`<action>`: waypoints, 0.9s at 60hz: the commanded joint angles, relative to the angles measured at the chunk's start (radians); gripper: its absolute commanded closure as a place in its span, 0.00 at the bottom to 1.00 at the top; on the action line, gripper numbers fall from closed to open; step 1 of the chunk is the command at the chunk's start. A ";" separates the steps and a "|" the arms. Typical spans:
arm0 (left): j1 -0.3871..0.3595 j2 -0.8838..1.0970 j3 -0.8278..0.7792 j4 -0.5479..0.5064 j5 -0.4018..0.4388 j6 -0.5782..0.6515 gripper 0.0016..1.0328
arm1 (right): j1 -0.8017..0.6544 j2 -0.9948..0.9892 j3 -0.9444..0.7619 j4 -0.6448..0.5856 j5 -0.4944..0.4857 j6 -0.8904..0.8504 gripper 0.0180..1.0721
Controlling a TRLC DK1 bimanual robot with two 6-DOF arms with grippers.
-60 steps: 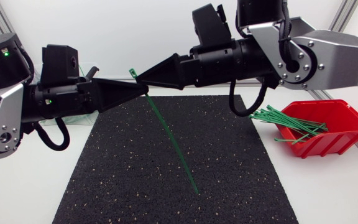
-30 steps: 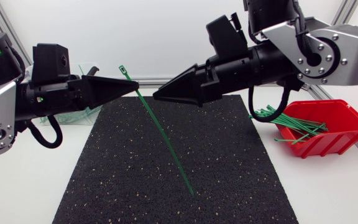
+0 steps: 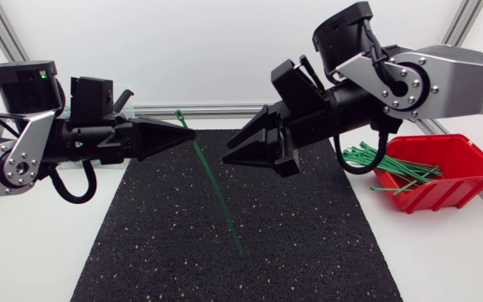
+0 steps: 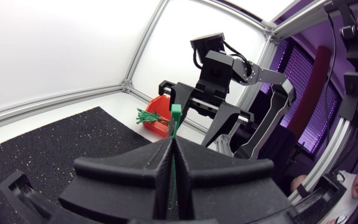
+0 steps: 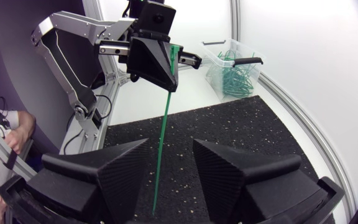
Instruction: Take a green cable tie from the red box, thread the tail through the head to close it, then place it in the transparent bin on the left.
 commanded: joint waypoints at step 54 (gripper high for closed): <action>-0.082 0.076 0.142 -0.222 0.124 0.229 0.97 | -0.042 0.117 0.099 -0.022 -0.223 0.201 0.55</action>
